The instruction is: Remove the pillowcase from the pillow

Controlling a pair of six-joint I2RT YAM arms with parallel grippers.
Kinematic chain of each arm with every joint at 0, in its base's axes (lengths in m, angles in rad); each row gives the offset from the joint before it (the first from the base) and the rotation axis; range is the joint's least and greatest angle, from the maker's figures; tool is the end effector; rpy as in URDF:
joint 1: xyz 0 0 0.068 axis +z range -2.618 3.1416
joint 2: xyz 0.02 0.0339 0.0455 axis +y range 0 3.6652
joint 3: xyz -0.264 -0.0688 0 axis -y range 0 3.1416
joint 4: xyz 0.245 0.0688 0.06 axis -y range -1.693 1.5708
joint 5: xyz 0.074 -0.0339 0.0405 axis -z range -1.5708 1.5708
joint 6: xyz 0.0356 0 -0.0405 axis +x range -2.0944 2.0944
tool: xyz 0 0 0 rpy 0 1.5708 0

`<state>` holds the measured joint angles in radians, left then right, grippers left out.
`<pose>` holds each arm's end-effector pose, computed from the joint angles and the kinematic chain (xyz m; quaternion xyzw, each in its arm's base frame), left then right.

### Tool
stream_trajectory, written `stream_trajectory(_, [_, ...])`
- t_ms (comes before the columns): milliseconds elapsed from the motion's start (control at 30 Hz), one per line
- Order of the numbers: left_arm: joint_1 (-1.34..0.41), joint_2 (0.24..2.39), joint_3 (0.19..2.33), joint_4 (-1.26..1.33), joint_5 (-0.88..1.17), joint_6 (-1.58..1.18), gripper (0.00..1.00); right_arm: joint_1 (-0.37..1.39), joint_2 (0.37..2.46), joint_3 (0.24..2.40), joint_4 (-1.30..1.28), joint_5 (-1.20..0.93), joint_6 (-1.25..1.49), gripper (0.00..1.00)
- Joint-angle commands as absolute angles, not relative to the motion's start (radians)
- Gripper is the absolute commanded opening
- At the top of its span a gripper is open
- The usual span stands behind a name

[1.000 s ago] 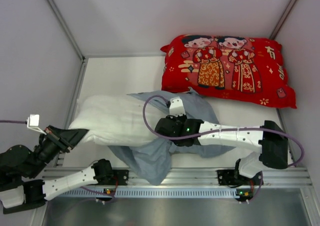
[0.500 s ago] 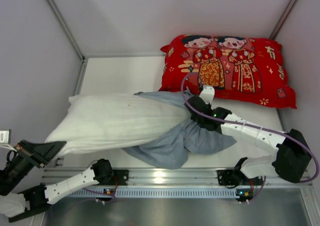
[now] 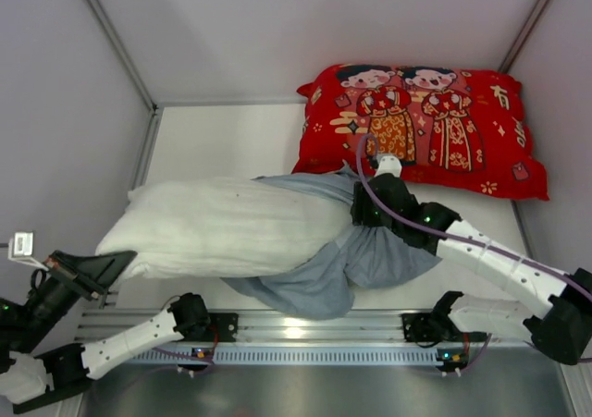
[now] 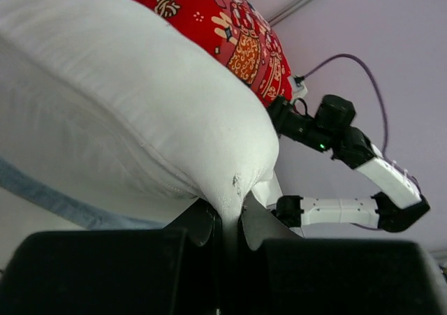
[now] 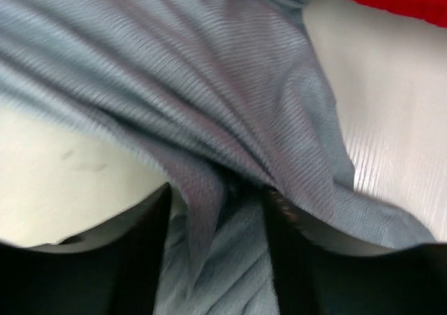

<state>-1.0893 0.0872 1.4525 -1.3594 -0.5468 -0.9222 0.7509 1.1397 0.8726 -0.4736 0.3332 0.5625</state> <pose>-0.0518 0.1392 0.3892 -0.1342 0.6924 -0.4748 0.5264 0.1843 0.1561 0.2739 -0.0183 0.9047 0.1226 0.4076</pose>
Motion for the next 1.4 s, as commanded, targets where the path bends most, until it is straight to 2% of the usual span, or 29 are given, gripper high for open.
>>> stream_trajectory(0, [-1.075, 0.251, 1.34, -1.123, -0.556, -0.951, 0.0, 0.871, 1.046, 0.968, -0.597, 0.445, 0.439, 0.57])
stream_trajectory(33, [-1.074, 0.299, 1.309, -1.114, -0.528, -0.956, 0.0, 0.891, 1.045, 0.995, -0.609, 0.445, 0.434, 0.63])
stream_trajectory(200, [-1.068, 0.572, 1.148, -1.089, -0.313, -0.921, 0.0, 0.939, 1.097, 1.166, -0.638, 0.42, 0.364, 0.72])
stream_trajectory(367, [-1.068, 0.551, 0.895, -0.85, 0.061, -0.81, 0.0, 0.957, 1.175, 1.247, -0.634, 0.419, 0.353, 0.72])
stream_trajectory(400, [-1.068, 0.531, 0.87, -0.827, 0.134, -0.804, 0.05, 0.96, 1.186, 1.25, -0.629, 0.416, 0.348, 0.72])
stream_trajectory(433, [-1.068, 0.484, 0.853, -0.809, 0.161, -0.798, 0.12, 0.96, 1.206, 1.252, -0.623, 0.417, 0.344, 0.71])
stream_trajectory(467, [-1.068, 0.456, 0.844, -0.804, 0.172, -0.789, 0.25, 0.96, 1.218, 1.252, -0.618, 0.417, 0.341, 0.72])
stream_trajectory(500, [-1.068, 0.428, 0.851, -0.808, 0.175, -0.785, 0.49, 0.96, 1.229, 1.25, -0.618, 0.42, 0.338, 0.71])
stream_trajectory(533, [-1.068, 0.367, 0.864, -0.808, 0.166, -0.784, 0.58, 0.962, 1.253, 1.249, -0.618, 0.419, 0.336, 0.71])
stream_trajectory(567, [-1.068, 0.336, 0.902, -0.811, 0.155, -0.784, 0.74, 0.96, 1.267, 1.241, -0.618, 0.417, 0.336, 0.71])
stream_trajectory(600, [-1.068, 0.306, 0.922, -0.811, 0.129, -0.785, 0.96, 0.963, 1.279, 1.236, -0.617, 0.41, 0.336, 0.71])
stream_trajectory(633, [-1.068, 0.281, 0.945, -0.813, 0.111, -0.784, 0.99, 0.965, 1.301, 1.229, -0.608, 0.403, 0.336, 0.71])
stream_trajectory(733, [-1.068, 0.235, 1.032, -0.854, -0.035, -0.791, 0.99, 0.969, 1.347, 1.213, -0.571, 0.379, 0.339, 0.7])
stream_trajectory(1000, [-1.068, 0.414, 1.161, -1.081, -0.497, -0.985, 0.99, 1.046, 1.443, 1.207, -0.502, 0.338, 0.376, 0.68])
stream_trajectory(1167, [-1.068, 0.424, 1.17, -1.083, -0.589, -1.034, 0.99, 1.086, 1.428, 0.941, -0.436, 0.299, 0.509, 0.66])
stream_trajectory(1367, [-1.068, 0.206, 1.144, -1.072, -0.745, -1.079, 0.99, 1.112, 1.329, 0.572, -0.331, 0.273, 0.73, 0.65])
